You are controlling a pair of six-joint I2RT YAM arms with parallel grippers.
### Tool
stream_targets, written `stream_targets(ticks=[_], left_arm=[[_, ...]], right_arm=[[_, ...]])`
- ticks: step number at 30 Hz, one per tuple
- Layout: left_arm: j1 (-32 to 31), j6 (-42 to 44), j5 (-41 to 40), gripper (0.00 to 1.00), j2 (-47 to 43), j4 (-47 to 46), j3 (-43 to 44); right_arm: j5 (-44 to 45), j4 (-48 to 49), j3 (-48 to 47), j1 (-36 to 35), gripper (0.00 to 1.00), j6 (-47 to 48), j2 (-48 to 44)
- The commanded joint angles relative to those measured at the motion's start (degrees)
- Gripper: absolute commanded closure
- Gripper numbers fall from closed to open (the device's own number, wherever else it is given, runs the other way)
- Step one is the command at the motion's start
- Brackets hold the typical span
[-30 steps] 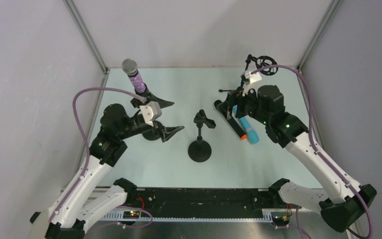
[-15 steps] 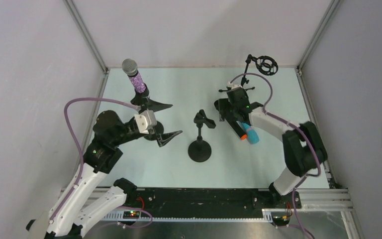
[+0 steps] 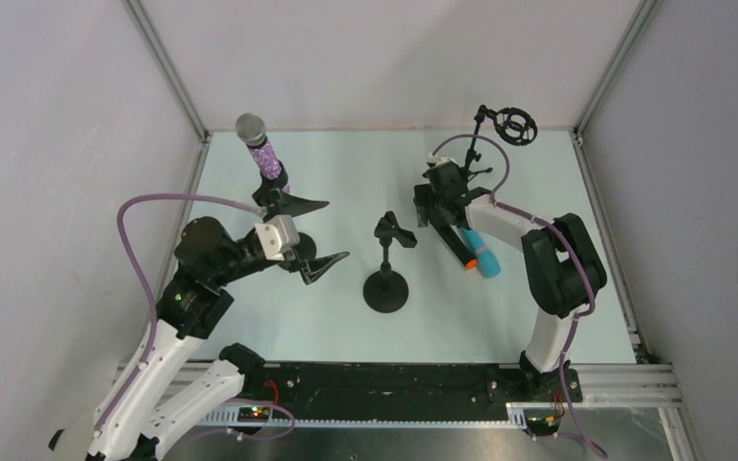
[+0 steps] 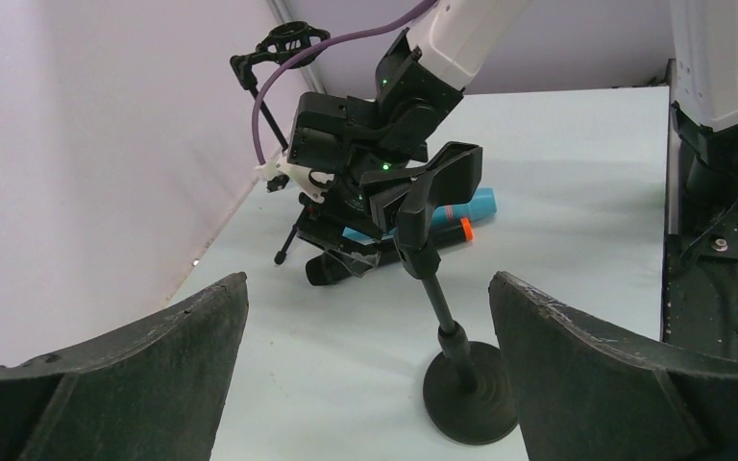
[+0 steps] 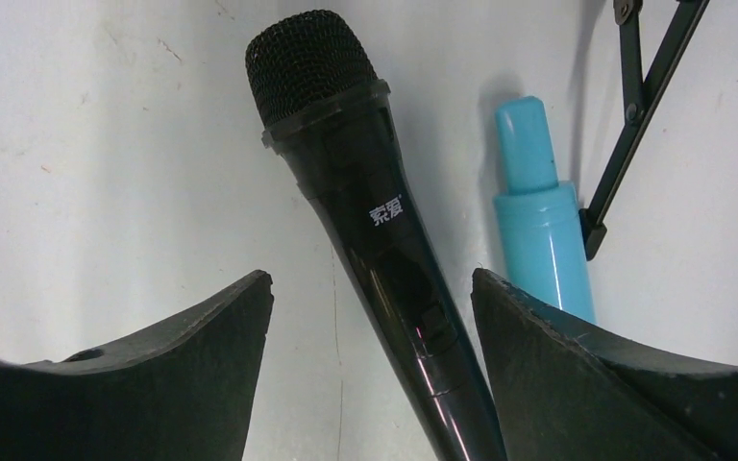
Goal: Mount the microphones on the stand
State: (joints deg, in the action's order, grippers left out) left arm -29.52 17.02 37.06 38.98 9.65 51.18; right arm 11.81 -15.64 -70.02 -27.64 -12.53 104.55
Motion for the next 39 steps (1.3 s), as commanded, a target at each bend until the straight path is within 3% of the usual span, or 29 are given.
stream_targets(ticks=[1,10,21,31,33,39], left_arm=[[-0.3,0.6,0.0,0.00,0.2,-0.3,0.2],[-0.2,7.9,10.3,0.00,3.6,-0.2,0.5],[0.7,11.3,23.9,0.00,21.2,1.6,13.1],[-0.4,15.6,30.7,0.02,28.1,5.3,17.7],[-0.4,16.6,31.4,0.02,30.5,6.6,18.8],[-0.6,18.5,33.8,0.02,35.4,8.4,22.4]], right_arm=[[1.2,0.1,-2.6,-0.1,0.21,1.1,1.5],[-0.8,-3.4,-2.7,-0.2,0.25,-0.3,2.8],[-5.1,-2.3,0.9,-2.0,0.50,-3.0,0.2],[-6.3,0.8,4.8,-6.1,0.58,-4.8,-5.1],[-6.5,1.1,5.3,-6.3,0.62,-5.4,-6.6],[-6.3,2.8,8.5,-6.9,0.95,-7.4,-15.7]])
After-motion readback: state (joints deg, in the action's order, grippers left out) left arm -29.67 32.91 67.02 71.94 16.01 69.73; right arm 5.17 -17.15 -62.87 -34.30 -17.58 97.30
